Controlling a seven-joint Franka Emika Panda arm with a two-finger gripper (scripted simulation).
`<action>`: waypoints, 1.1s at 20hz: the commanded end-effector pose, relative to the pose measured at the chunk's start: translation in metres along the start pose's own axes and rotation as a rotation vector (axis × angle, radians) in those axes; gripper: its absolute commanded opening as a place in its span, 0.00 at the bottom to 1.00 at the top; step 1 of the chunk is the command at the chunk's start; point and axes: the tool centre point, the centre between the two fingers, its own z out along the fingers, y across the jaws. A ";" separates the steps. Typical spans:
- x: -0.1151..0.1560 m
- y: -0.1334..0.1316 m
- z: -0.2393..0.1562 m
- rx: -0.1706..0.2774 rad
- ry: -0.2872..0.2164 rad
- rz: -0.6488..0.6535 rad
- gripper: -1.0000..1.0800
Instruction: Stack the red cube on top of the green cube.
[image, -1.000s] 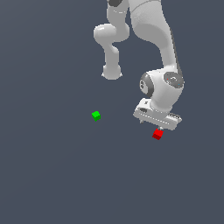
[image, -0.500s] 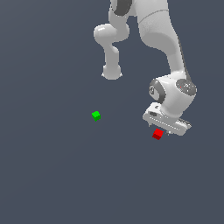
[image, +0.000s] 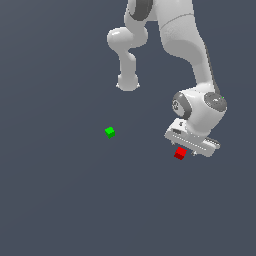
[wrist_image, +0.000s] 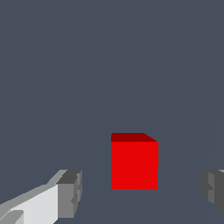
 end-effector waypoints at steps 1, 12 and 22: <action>0.000 0.000 0.005 -0.001 0.000 0.000 0.96; 0.000 0.000 0.048 0.000 0.000 0.002 0.96; 0.001 0.000 0.049 0.000 0.000 0.002 0.00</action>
